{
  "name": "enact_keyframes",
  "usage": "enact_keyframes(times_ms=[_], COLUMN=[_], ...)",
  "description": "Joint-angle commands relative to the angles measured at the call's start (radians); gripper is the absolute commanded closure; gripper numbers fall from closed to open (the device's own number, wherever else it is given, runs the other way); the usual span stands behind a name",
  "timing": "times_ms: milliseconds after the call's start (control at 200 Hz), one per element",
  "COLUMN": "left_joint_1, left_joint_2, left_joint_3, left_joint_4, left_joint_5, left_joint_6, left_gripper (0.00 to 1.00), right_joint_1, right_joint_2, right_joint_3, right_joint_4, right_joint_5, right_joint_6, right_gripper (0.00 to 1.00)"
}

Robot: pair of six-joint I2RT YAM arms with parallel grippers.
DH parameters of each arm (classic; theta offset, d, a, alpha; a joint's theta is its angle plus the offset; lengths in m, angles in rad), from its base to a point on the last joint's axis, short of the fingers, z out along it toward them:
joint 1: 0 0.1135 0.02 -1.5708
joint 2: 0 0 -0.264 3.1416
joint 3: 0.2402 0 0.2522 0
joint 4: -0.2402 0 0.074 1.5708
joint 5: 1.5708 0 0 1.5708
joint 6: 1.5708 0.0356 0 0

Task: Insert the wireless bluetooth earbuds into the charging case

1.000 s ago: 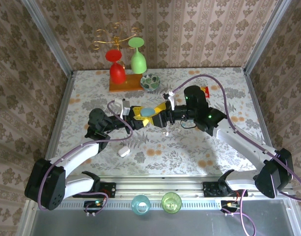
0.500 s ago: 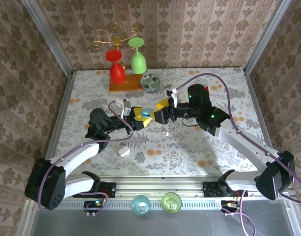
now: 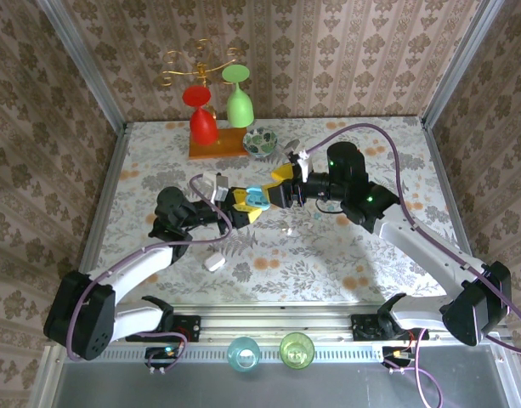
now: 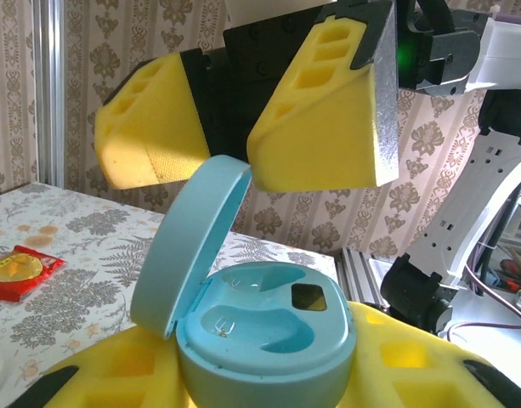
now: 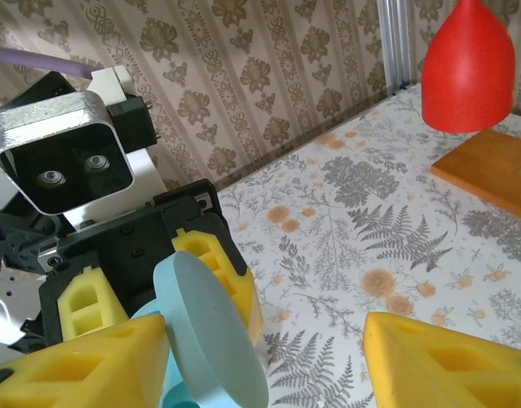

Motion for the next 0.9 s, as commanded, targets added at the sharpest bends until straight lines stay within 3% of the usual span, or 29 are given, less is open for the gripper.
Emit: enact_keyframes(times_ms=[0, 275, 465, 600, 780, 895], left_joint_1=[-0.014, -0.015, -0.017, -0.019, -0.021, -0.023], left_joint_2=[0.004, 0.012, 0.016, 0.023, 0.023, 0.023], left_joint_3=[0.049, 0.059, 0.061, 0.063, 0.057, 0.059], left_joint_4=[0.130, 0.143, 0.139, 0.140, 0.137, 0.114], left_joint_5=[0.060, 0.068, 0.069, 0.072, 0.066, 0.054], left_joint_6=[-0.044, -0.055, -0.046, -0.033, 0.002, 0.021], left_gripper=[0.78, 0.78, 0.78, 0.78, 0.74, 0.56], right_joint_1=[-0.006, -0.006, -0.006, -0.006, -0.006, -0.004], right_joint_2=[-0.013, -0.009, -0.011, -0.018, -0.036, -0.050], right_joint_3=[-0.047, -0.029, -0.026, -0.027, -0.025, -0.024], right_joint_4=[0.041, -0.019, -0.029, -0.030, -0.046, -0.051], right_joint_5=[0.017, -0.048, -0.068, -0.077, -0.073, -0.049], right_joint_6=[-0.107, -0.182, -0.194, -0.200, -0.212, -0.223], right_gripper=[0.41, 0.52, 0.83, 0.97, 1.00, 1.00])
